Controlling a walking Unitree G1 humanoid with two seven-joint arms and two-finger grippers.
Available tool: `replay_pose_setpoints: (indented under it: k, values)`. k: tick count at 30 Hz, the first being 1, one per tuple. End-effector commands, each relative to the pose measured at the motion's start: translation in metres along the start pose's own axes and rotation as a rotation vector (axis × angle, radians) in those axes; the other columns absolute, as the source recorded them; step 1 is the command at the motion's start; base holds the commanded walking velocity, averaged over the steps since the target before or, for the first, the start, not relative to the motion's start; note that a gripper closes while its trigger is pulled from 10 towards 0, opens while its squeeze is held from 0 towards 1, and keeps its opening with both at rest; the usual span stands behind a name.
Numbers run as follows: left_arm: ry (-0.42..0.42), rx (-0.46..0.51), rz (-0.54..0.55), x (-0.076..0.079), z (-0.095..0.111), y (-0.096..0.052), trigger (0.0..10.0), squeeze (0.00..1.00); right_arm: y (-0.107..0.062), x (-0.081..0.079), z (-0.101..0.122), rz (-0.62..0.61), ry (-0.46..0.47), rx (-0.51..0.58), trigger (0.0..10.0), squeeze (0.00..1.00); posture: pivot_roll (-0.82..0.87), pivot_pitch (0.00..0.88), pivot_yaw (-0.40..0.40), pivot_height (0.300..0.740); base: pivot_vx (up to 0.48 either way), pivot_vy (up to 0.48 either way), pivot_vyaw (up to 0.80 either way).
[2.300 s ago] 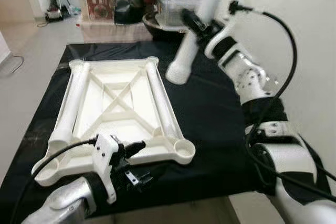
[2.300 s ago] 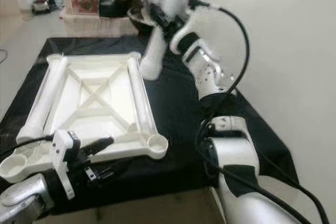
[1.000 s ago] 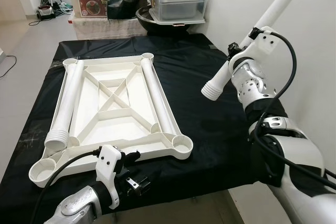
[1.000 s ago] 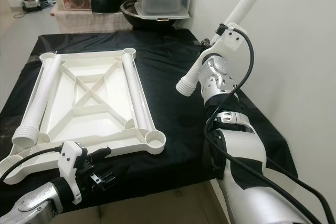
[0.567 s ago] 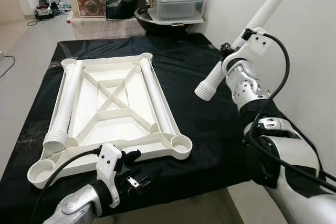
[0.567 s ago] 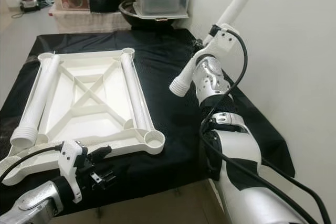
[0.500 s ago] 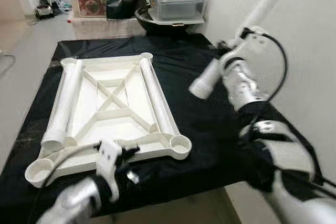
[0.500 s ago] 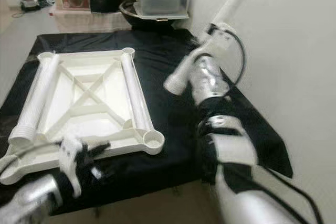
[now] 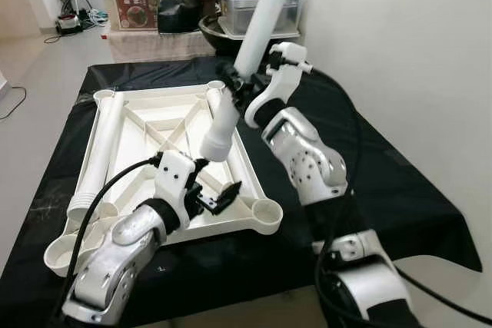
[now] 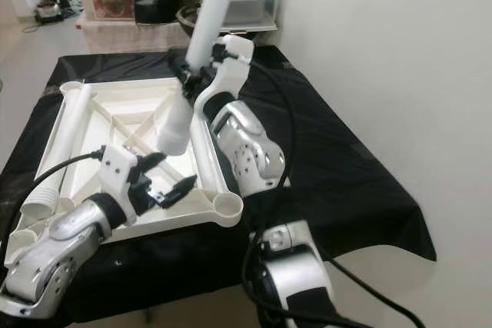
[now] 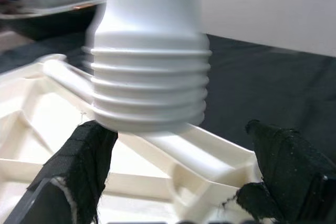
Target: Building children table
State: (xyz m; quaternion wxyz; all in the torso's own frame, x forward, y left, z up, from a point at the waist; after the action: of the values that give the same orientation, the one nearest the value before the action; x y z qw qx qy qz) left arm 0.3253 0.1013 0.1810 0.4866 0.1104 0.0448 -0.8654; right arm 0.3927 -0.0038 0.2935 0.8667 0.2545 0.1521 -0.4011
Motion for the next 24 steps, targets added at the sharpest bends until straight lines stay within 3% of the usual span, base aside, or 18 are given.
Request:
replay_pose_setpoints:
  k: [1,6,8,14,18,24]
  values:
    - [0.029,0.012,0.073,-0.012,0.009,0.005,10.0,0.00,-0.003,-0.007,-0.005,0.033,0.009,-0.025,10.0,0.00,0.03,0.000,-0.017,0.740,0.000,0.000,0.00]
    - [0.019,0.033,0.095,-0.014,0.015,0.011,10.0,0.00,-0.006,-0.011,-0.006,0.042,0.016,-0.031,10.0,0.00,0.03,0.000,-0.017,0.740,0.000,0.000,0.00]
    - [0.008,0.046,0.088,-0.008,0.018,0.021,10.0,0.00,-0.007,-0.017,-0.011,0.056,0.021,-0.041,10.0,0.00,0.03,0.000,-0.015,0.740,0.000,0.000,0.00]
    - [-0.007,0.060,0.074,-0.004,0.021,0.027,10.0,0.00,-0.008,-0.021,-0.014,0.068,0.022,-0.047,10.0,0.00,0.03,0.000,-0.014,0.740,0.000,0.000,0.00]
    - [-0.036,-0.008,0.085,0.000,0.007,0.036,10.0,0.00,-0.009,-0.023,-0.017,0.066,0.030,-0.055,10.0,0.00,0.03,0.000,-0.007,0.740,0.000,0.000,0.00]
    - [-0.070,-0.073,0.109,0.000,-0.009,0.037,10.0,0.00,-0.010,-0.024,-0.015,0.063,0.033,-0.049,10.0,0.00,0.02,0.000,-0.005,0.740,0.000,0.000,0.00]
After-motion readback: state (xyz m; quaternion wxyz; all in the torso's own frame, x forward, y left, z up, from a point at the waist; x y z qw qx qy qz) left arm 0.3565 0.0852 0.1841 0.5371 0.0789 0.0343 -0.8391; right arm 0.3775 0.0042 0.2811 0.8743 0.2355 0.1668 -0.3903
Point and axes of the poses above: a point about 5 cm out from each wrist's last joint towards the gripper, its own y axis pointing out of the wrist towards the gripper, its own z axis along the axis of the wrist's last joint, x = y × z, the point moved 5 cm from there along y, pointing out of the wrist towards the gripper, and after that the axes turned 7 degrees about y, right-handed, at the moved point
